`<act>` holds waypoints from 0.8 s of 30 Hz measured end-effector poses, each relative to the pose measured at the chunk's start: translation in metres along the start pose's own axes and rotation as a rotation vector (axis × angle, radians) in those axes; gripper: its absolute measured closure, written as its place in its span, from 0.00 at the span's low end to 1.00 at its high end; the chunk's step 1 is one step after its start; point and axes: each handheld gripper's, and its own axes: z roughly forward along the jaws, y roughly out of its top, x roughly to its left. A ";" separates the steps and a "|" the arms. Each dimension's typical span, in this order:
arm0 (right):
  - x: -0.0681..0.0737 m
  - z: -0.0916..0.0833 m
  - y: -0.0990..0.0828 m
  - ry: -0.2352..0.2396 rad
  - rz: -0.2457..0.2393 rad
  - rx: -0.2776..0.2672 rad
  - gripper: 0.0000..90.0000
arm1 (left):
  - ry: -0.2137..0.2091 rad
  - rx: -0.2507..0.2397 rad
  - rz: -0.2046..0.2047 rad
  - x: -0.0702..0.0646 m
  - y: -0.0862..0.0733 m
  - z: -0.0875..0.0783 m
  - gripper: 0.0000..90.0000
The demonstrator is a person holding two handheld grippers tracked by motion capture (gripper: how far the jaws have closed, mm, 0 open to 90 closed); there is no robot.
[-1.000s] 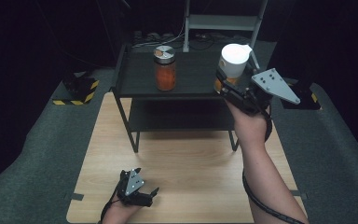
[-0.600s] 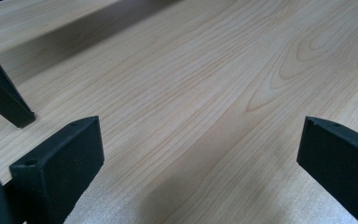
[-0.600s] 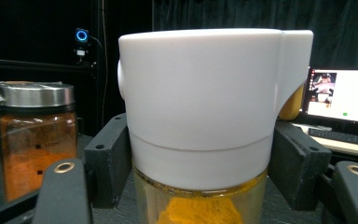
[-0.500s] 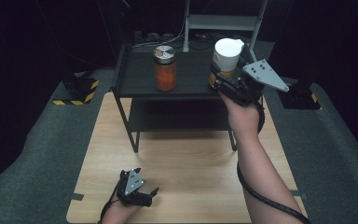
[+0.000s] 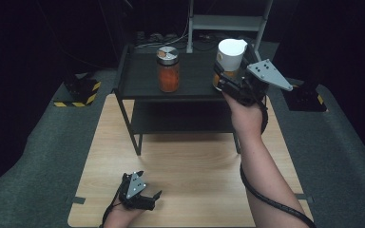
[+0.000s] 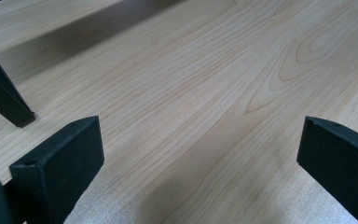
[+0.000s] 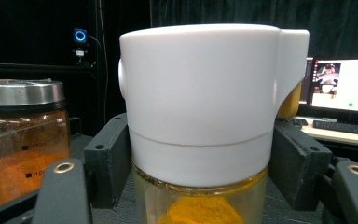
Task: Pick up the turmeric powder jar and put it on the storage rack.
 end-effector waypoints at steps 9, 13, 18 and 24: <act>-0.001 0.004 -0.001 0.002 0.010 0.000 0.33 | -0.002 0.000 -0.002 0.001 0.000 0.000 0.01; -0.002 0.005 -0.001 0.002 0.014 0.003 0.33 | -0.004 -0.001 -0.004 0.001 0.000 0.000 0.01; -0.003 0.006 0.000 -0.001 0.018 0.011 0.33 | -0.003 0.000 -0.004 0.001 0.000 0.000 0.01; -0.003 0.005 0.001 0.000 0.017 0.017 0.31 | -0.002 0.001 0.003 0.000 0.000 0.000 0.01</act>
